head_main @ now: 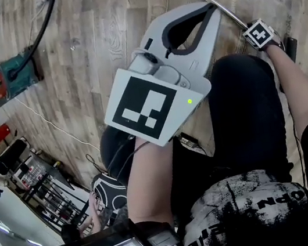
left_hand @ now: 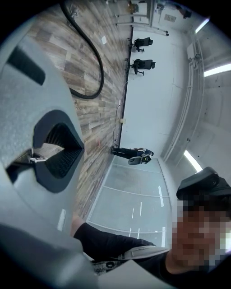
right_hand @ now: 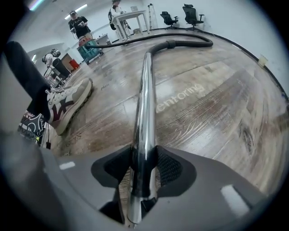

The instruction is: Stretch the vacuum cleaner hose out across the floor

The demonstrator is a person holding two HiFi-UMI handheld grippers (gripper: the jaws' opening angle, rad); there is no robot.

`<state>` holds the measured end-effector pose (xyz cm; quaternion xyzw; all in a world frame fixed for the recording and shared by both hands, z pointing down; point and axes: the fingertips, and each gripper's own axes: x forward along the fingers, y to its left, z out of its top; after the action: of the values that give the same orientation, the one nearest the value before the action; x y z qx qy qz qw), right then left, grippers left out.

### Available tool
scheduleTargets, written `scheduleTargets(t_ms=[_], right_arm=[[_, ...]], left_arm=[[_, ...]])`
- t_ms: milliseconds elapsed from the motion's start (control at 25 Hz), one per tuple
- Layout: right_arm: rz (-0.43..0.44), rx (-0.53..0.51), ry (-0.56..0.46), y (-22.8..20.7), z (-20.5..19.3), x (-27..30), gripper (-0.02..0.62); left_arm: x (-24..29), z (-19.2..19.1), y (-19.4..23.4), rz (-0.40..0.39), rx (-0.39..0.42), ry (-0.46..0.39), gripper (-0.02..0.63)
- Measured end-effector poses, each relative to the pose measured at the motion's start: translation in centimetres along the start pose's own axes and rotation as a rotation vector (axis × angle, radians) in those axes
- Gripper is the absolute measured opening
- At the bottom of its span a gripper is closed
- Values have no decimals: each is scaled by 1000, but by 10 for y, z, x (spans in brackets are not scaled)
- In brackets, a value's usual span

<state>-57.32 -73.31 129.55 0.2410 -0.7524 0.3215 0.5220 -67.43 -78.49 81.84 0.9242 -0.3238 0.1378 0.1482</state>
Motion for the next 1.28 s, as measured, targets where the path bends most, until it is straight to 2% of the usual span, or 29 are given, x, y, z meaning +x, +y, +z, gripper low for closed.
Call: scheduleTargets(t_ms=[160, 280, 320, 400, 520, 600, 720, 800, 880, 920, 1000, 1080, 1200, 1280], right_arm=[[-44, -9, 44, -2, -5, 1, 184], [-174, 0, 188, -16, -32, -10, 184], [-192, 0, 199, -17, -34, -9, 184], [-185, 8, 177, -15, -32, -4, 181], [-100, 16, 67, -4, -12, 5, 178], [-60, 19, 31, 0, -9, 6, 178], [-10, 26, 7, 7, -4, -8, 178], [31, 17, -19, 13, 5, -22, 178], [11, 4, 9, 6, 1, -43, 178], [28, 6, 1, 7, 2, -55, 178], [34, -1, -22, 5, 7, -84, 178], [2, -6, 10, -3, 6, -112, 178], [12, -2, 50, 3, 0, -130, 176], [-13, -25, 37, 3, 3, -135, 178]], left_arm=[[-8, -16, 3, 39, -17, 15, 0], [-12, -23, 4, 56, -37, 15, 0], [-14, -27, 6, 61, -40, 19, 0], [-16, -34, 12, 71, -46, 39, 0], [-15, -59, 21, 65, -95, 75, 12], [-4, -91, 28, 41, -208, 95, 107], [22, -152, 44, 33, -410, 157, 151], [42, -199, 49, 30, -504, 234, 182], [66, -244, 46, 15, -586, 301, 220], [79, -258, 41, 0, -644, 310, 243], [106, -269, 29, -31, -790, 277, 249], [134, -275, 22, -43, -937, 229, 264], [174, -291, 15, -72, -1146, 139, 304], [201, -297, 12, -116, -1232, 73, 342]])
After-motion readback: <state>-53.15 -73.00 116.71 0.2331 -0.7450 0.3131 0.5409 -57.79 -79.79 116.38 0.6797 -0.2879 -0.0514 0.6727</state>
